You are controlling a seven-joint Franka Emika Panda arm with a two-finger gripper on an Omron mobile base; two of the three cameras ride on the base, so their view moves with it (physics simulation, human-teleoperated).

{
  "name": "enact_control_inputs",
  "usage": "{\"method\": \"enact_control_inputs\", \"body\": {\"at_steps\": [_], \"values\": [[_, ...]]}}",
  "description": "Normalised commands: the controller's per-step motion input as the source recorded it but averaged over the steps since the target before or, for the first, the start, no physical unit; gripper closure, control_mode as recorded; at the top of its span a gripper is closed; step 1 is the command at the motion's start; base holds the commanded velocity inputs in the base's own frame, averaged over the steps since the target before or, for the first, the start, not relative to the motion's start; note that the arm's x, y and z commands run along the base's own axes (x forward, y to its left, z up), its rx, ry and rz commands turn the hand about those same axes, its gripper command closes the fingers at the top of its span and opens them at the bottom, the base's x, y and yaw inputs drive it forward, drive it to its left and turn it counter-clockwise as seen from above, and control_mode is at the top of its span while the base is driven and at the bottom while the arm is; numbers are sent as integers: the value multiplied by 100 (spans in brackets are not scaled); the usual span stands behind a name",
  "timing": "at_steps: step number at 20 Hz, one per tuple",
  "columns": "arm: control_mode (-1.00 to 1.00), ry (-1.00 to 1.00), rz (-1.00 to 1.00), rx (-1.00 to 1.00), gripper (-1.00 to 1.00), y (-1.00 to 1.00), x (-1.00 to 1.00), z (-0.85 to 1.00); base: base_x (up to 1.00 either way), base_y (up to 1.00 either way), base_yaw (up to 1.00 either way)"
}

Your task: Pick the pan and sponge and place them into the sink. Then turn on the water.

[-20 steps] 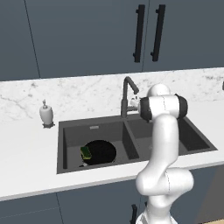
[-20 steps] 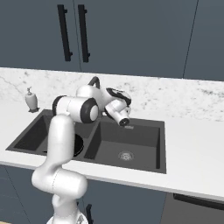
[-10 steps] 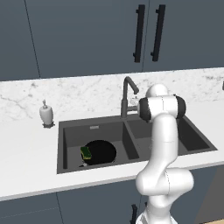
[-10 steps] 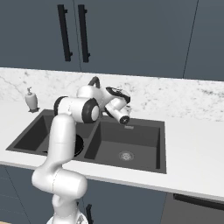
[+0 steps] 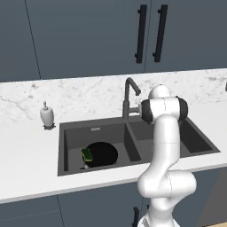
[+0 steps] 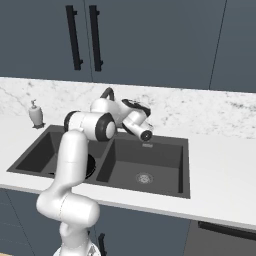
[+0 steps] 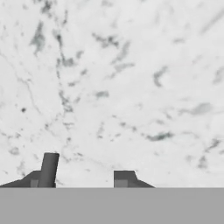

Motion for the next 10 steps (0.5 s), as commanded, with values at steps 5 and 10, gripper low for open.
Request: {"method": "enact_control_inputs", "body": {"at_steps": [5,10], "values": [[-100,11,-3,10,100,-72,-4,-27,0,0,0],[-100,-5,0,18,100,-66,-67,4,0,0,0]]}}
